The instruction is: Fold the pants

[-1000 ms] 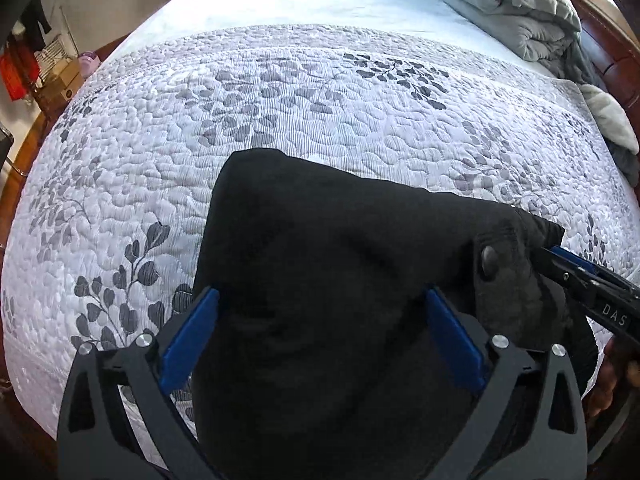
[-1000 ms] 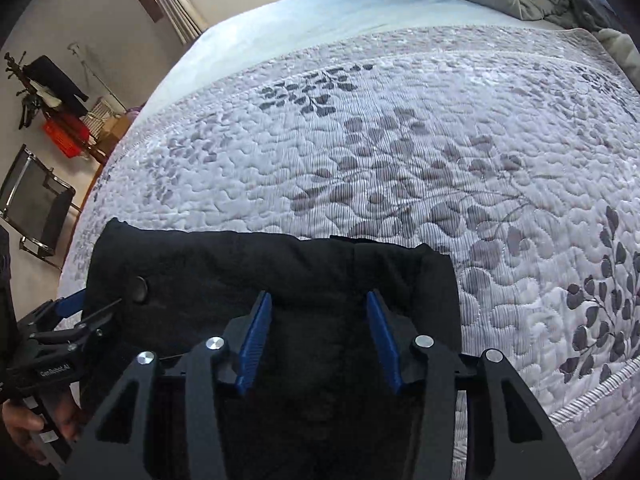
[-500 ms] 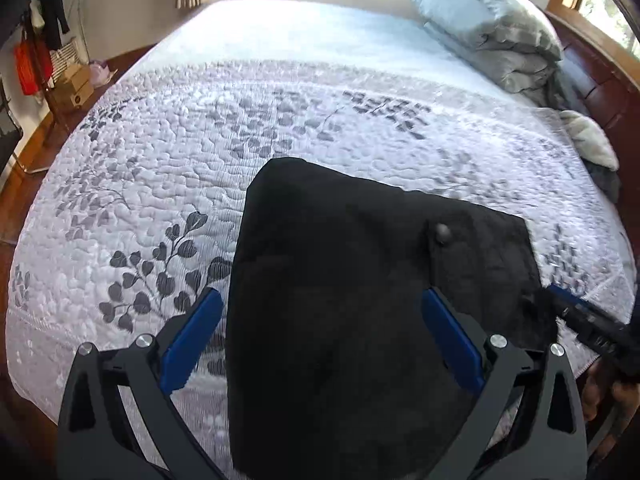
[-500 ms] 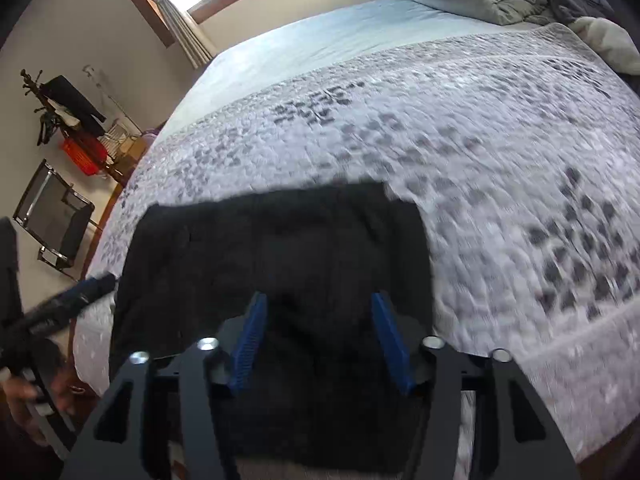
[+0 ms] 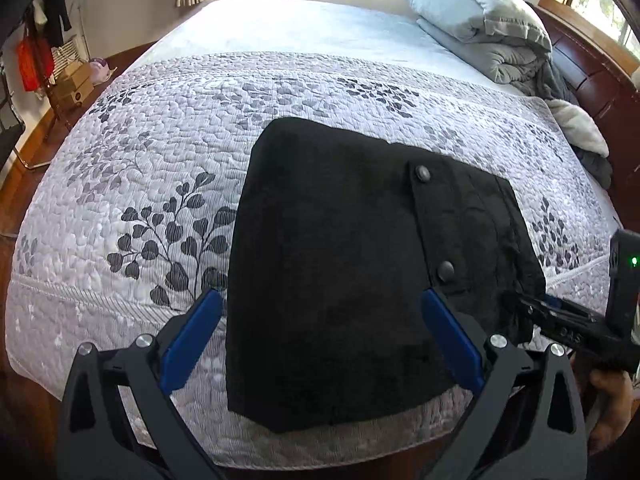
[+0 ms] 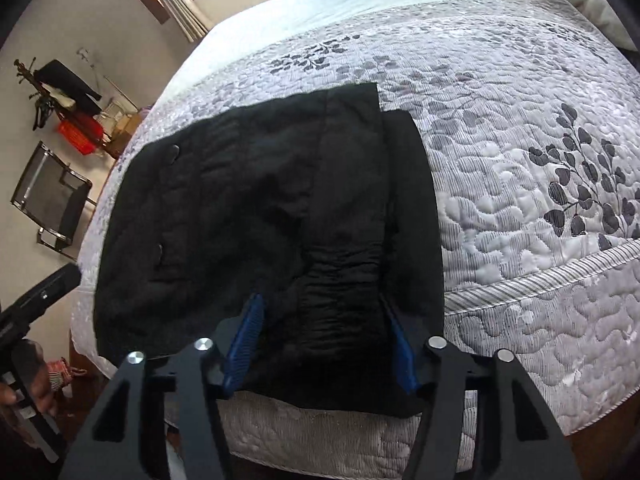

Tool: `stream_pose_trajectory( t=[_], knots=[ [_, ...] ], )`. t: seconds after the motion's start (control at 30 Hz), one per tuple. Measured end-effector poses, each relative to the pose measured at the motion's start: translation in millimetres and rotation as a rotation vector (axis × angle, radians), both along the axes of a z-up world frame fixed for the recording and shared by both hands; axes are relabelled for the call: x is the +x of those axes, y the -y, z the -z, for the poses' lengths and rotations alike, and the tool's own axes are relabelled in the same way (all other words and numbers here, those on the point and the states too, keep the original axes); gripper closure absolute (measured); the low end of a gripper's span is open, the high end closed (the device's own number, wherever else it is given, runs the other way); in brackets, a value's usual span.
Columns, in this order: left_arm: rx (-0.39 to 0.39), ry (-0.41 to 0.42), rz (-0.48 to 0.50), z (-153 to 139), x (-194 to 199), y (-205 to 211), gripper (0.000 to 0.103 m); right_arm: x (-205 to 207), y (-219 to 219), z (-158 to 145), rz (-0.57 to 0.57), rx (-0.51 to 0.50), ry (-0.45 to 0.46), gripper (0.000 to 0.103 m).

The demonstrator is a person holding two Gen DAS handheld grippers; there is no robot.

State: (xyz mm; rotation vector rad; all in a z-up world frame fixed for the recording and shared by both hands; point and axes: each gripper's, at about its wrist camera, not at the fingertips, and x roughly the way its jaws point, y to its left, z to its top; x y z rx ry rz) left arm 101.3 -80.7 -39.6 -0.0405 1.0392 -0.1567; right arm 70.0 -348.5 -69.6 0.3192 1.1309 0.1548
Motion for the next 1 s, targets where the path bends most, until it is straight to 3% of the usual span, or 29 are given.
stream_pose_trajectory(
  t=[0.23,0.4,0.73,0.9,1.0],
  knots=[
    [0.005,-0.026,0.008,8,-7,1,0.003,-5,4,-8,-0.015,-0.011,0.019,0.07],
    [0.01,-0.043,0.015,12,-9,1,0.003,-9,4,-20,-0.028,-0.026,0.042,0.078],
    [0.021,-0.051,0.028,16,-10,4,0.003,-4,9,6,0.01,-0.011,-0.012,0.073],
    [0.05,-0.073,0.017,29,-11,-5,0.003,-8,14,-3,0.023,0.011,0.002,0.063],
    [0.058,-0.08,0.003,37,-14,-13,0.003,-16,15,-12,0.017,0.007,0.014,0.063]
  ],
)
